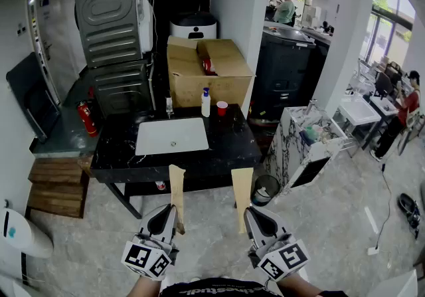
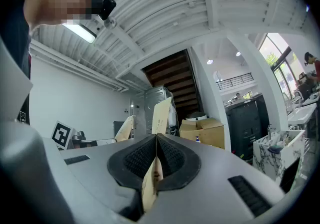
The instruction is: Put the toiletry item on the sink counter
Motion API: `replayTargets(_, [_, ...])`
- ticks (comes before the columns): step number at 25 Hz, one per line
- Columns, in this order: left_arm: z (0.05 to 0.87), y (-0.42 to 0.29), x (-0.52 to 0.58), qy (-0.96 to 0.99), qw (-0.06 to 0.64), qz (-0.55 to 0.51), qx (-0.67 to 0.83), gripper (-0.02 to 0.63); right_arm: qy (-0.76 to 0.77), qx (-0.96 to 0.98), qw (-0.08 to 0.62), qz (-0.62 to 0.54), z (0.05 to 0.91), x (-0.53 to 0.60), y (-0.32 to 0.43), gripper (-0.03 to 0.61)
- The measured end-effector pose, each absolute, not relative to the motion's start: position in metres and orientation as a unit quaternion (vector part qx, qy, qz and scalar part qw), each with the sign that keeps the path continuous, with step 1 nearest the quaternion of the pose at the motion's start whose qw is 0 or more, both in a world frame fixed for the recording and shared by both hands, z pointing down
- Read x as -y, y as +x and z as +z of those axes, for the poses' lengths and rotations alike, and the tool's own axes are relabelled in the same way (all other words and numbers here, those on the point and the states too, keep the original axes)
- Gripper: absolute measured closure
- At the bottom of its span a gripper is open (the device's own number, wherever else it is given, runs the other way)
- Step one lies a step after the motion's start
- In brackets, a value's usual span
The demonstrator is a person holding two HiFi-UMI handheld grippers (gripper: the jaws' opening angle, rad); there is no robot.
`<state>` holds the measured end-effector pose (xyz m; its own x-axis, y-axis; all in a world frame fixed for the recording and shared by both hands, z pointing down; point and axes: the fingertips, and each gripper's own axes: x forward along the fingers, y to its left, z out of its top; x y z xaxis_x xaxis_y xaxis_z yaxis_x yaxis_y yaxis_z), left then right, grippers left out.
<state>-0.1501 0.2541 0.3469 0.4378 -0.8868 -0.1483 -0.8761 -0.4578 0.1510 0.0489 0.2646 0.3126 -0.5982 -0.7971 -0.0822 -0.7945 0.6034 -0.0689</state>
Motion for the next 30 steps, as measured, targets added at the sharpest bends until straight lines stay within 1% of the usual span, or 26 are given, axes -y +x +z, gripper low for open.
replayTargets(14, [0.345, -0.146, -0.257, 0.852, 0.024, -0.112, 0.511, 0.591, -0.438, -0.897, 0.061, -0.009, 0.306, -0.273, 0.048, 0.537])
replayTargets(19, [0.351, -0.146, -0.257, 0.848, 0.035, -0.113, 0.517, 0.591, -0.440, -0.896, 0.054, -0.016, 0.311, -0.273, 0.051, 0.538])
replayTargets(30, [0.351, -0.121, -0.250, 0.853, 0.032, -0.103, 0.510, 0.591, -0.452, -0.890, 0.056, -0.030, 0.319, -0.270, 0.077, 0.537])
